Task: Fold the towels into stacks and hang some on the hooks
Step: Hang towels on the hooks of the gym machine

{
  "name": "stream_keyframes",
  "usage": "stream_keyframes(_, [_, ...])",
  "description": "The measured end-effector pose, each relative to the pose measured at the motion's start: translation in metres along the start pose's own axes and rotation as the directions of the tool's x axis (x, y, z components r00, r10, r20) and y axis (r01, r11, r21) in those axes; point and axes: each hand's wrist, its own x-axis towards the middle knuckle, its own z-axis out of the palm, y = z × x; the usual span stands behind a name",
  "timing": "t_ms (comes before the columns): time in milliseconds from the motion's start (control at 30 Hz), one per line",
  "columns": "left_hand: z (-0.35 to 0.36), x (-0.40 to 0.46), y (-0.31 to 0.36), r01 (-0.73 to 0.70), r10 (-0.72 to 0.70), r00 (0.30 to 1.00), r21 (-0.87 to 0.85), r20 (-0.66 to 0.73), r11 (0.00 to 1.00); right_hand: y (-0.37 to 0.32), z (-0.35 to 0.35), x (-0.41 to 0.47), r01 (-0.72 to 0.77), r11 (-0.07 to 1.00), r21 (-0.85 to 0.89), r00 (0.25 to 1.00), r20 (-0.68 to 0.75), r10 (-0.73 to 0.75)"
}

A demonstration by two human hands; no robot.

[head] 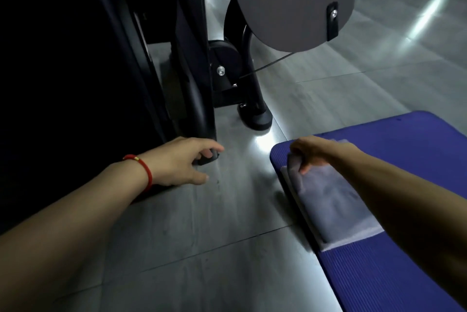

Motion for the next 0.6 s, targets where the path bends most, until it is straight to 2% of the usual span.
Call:
stream_keyframes(67, [-0.009,-0.006,0.007,-0.038,0.038,0.999,-0.045,-0.009,0.998,-0.018,-0.021,-0.015,0.089,0.994,0.056,0.995,-0.038,-0.087])
stream_keyframes(200, [-0.027,-0.023,0.018,-0.107,0.09,0.988,-0.144,-0.124,0.984,-0.086,-0.067,-0.057,0.314,0.949,0.012,0.938,-0.16,-0.308])
stream_keyframes(300, [-0.036,-0.045,0.021,-0.151,0.097,0.972,-0.256,-0.215,0.955,-0.143,-0.102,-0.09,0.498,0.867,0.018,0.844,-0.24,-0.48])
stream_keyframes(367, [-0.045,-0.065,0.019,-0.178,0.104,0.951,-0.24,-0.292,0.954,-0.178,-0.124,-0.11,0.572,0.819,0.042,0.792,-0.291,-0.537])
stream_keyframes(433, [-0.062,-0.087,0.014,-0.177,0.068,0.898,-0.215,-0.434,0.96,-0.208,-0.147,-0.132,0.654,0.753,0.066,0.718,-0.368,-0.591])
stream_keyframes(500, [-0.082,-0.11,0.009,-0.219,0.017,0.811,-0.276,-0.584,0.936,-0.234,-0.165,-0.151,0.733,0.67,0.118,0.639,-0.458,-0.618])
stream_keyframes(600, [-0.107,-0.149,0.007,-0.398,-0.051,0.693,-0.44,-0.719,0.805,-0.263,-0.184,-0.175,0.829,0.524,0.198,0.51,-0.653,-0.56])
